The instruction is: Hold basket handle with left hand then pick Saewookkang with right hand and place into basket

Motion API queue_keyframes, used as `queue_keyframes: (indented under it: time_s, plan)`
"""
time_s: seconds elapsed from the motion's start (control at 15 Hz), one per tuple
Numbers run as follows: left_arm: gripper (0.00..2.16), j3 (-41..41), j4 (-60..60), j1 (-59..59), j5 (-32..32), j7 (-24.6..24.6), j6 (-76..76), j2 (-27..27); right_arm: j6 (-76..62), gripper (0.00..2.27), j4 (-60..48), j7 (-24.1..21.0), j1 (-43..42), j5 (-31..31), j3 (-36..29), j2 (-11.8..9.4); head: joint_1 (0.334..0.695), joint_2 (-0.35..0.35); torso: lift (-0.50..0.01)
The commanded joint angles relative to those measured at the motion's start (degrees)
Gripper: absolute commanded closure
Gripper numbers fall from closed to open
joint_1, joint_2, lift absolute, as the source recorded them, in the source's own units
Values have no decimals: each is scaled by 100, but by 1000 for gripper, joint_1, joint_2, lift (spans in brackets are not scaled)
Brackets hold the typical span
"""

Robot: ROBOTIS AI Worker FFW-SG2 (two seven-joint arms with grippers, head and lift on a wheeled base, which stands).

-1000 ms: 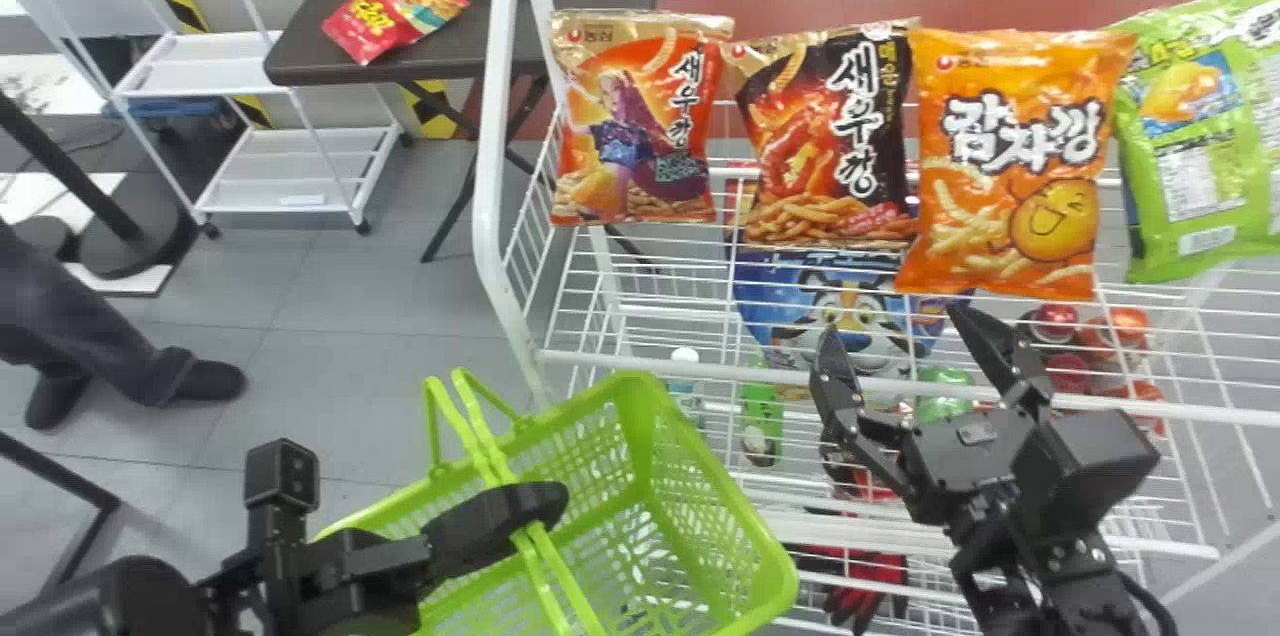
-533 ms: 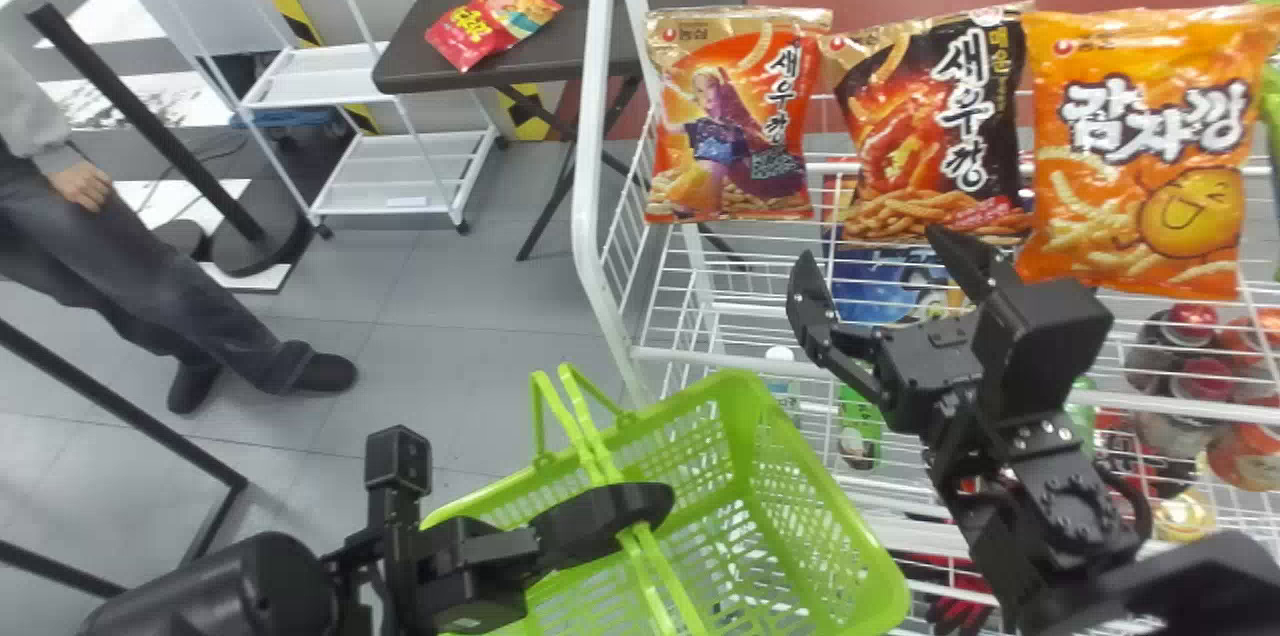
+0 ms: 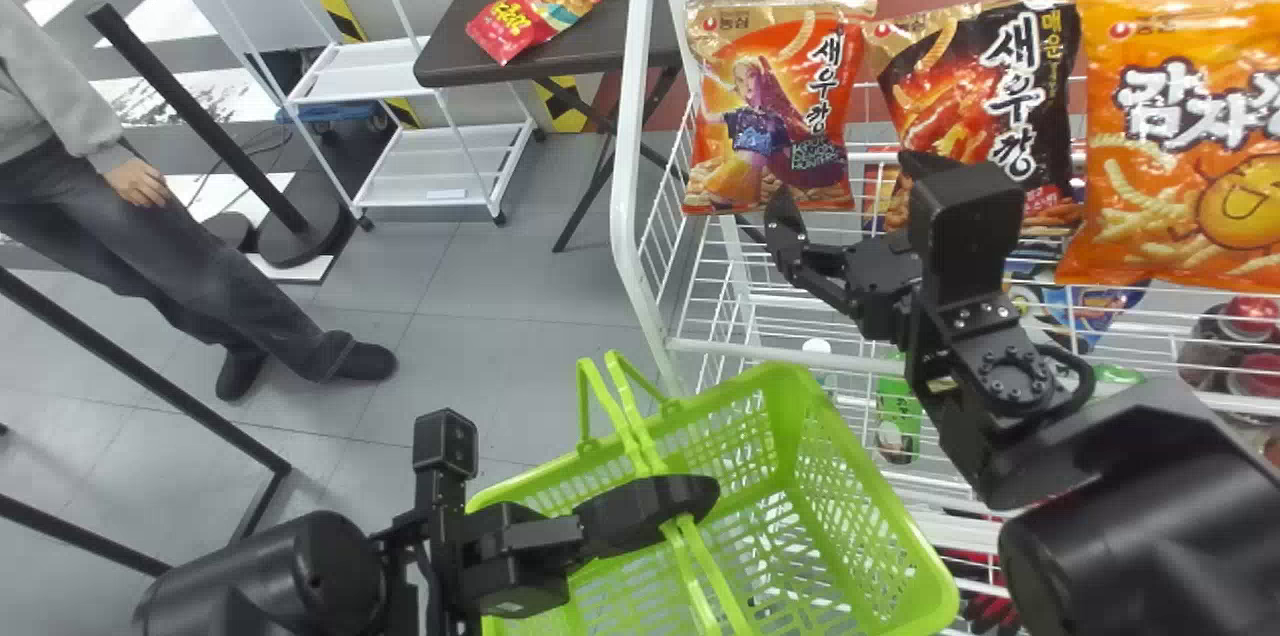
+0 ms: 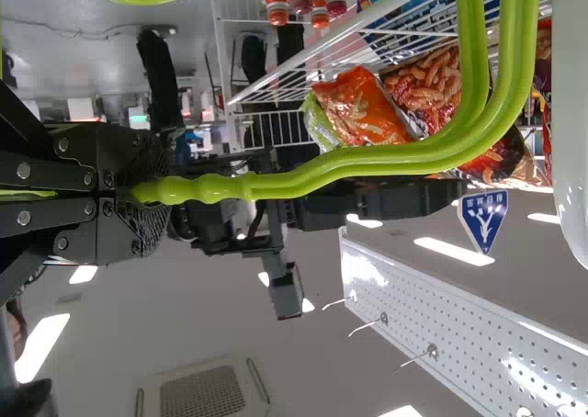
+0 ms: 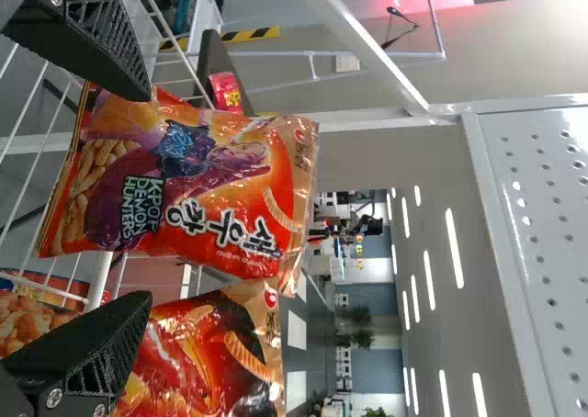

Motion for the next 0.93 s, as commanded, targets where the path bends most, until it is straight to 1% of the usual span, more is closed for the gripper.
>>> queue_keyframes:
  time_s: [0.0,0.2,0.33,0.53,0.87]
  plan:
    - [2155,-6,0,-16,-5,0,183,0,-63,22,624,1,-473,4,118,5,695,338,-19]
    - [2155,-6,9,-24,-14,0,183,26,-186,22,1221,89,-930,13,258,5,695,332,-19]
    - [2152,2,9,-33,-40,0,183,35,-256,22,1397,203,-1114,22,478,5,695,331,-19]
    - [2155,-24,18,-86,-58,9,183,35,-291,12,1784,317,-1519,57,944,5,695,350,-19]
    - [2155,-33,88,-112,-119,9,183,26,-520,9,2707,291,-2283,92,979,5,695,350,-19]
